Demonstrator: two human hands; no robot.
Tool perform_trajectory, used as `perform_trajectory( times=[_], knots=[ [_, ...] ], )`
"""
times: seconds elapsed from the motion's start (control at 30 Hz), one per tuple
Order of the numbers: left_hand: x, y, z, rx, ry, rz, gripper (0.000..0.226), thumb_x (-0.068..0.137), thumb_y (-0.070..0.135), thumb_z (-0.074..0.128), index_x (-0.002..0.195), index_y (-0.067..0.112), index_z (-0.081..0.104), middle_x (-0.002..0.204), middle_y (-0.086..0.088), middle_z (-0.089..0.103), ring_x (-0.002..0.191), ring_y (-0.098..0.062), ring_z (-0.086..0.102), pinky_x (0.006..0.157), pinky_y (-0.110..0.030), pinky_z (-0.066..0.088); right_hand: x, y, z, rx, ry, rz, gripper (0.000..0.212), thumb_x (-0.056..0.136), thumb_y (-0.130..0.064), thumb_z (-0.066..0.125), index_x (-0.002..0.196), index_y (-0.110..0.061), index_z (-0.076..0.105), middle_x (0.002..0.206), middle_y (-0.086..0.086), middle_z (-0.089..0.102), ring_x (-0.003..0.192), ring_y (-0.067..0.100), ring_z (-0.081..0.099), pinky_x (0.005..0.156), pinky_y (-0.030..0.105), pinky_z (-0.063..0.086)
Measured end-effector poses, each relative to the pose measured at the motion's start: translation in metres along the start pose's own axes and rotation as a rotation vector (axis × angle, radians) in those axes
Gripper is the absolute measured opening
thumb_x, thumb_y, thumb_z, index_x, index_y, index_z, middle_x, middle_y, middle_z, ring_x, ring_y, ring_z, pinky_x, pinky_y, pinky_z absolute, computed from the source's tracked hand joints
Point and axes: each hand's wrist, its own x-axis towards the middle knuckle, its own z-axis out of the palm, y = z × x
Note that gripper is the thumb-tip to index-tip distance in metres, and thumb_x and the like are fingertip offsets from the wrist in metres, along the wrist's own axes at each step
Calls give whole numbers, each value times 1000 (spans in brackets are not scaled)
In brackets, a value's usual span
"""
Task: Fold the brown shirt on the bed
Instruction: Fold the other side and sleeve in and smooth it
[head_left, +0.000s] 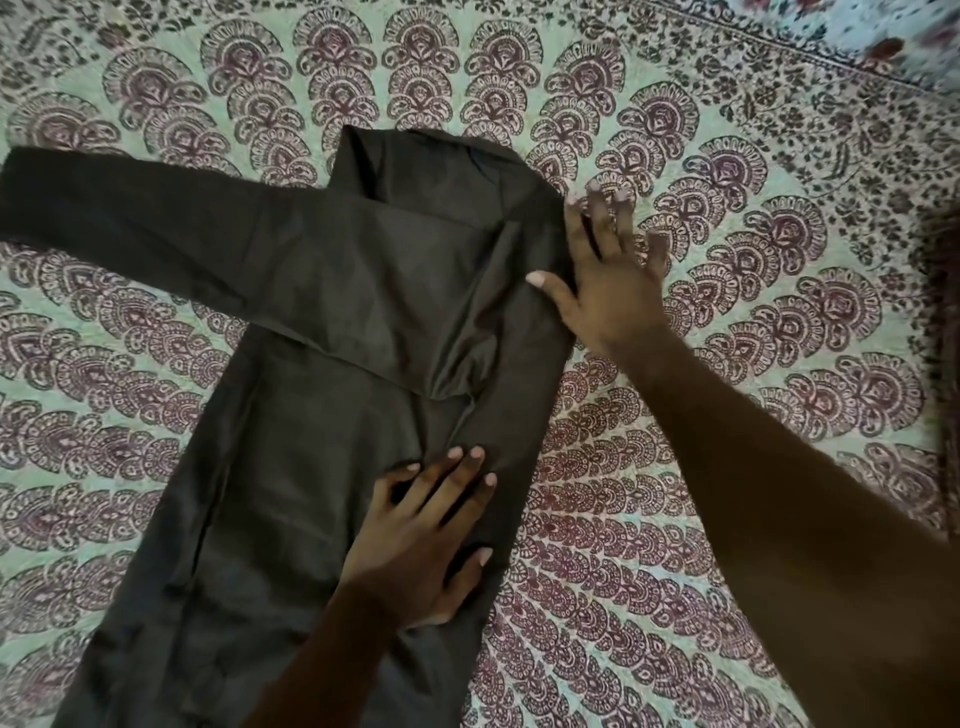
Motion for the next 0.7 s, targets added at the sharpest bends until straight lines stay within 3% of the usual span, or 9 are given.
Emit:
perform_trajectory(
  times=[0.1, 0.23, 0.37, 0.5, 0.7],
  knots=[
    [-1, 0, 1, -5, 6, -4, 70, 86, 56, 62, 147, 22, 55, 164, -4, 39, 147, -24, 44, 104, -46, 36, -69, -29, 14, 94, 90, -112, 76, 106, -57, 35, 166, -15, 14, 174, 10, 3, 161, 30, 5, 124, 55, 20],
    [1, -2, 2, -10, 3, -8, 70, 87, 56, 59, 148, 23, 53, 165, -3, 38, 147, -24, 42, 104, -46, 36, -136, -24, 40, 19, -49, -356, 65, 107, -57, 29, 164, -26, 24, 174, 5, 9, 160, 22, 13, 123, 53, 24],
    [-1, -1, 1, -19, -8, -16, 69, 91, 57, 55, 151, 24, 50, 166, -2, 35, 151, -22, 37, 106, -48, 34, -105, 0, 38, -41, -16, -278, 66, 104, -65, 27, 163, -37, 24, 174, 4, 11, 159, 27, 16, 123, 56, 22],
    [-3, 2, -4, -11, -30, -21, 69, 91, 57, 53, 152, 24, 48, 166, -1, 35, 151, -21, 35, 108, -48, 32, -93, -12, 31, -33, -35, -178, 70, 103, -63, 25, 163, -28, 26, 174, 6, 10, 160, 35, 10, 122, 62, 15],
    [-9, 6, -15, -31, -46, 6, 69, 93, 55, 53, 151, 19, 47, 165, -4, 35, 152, -26, 32, 114, -50, 31, -179, -59, 48, 12, -67, -208, 66, 106, -53, 26, 164, -22, 21, 174, 7, 12, 160, 31, 8, 124, 60, 19]
  ],
)
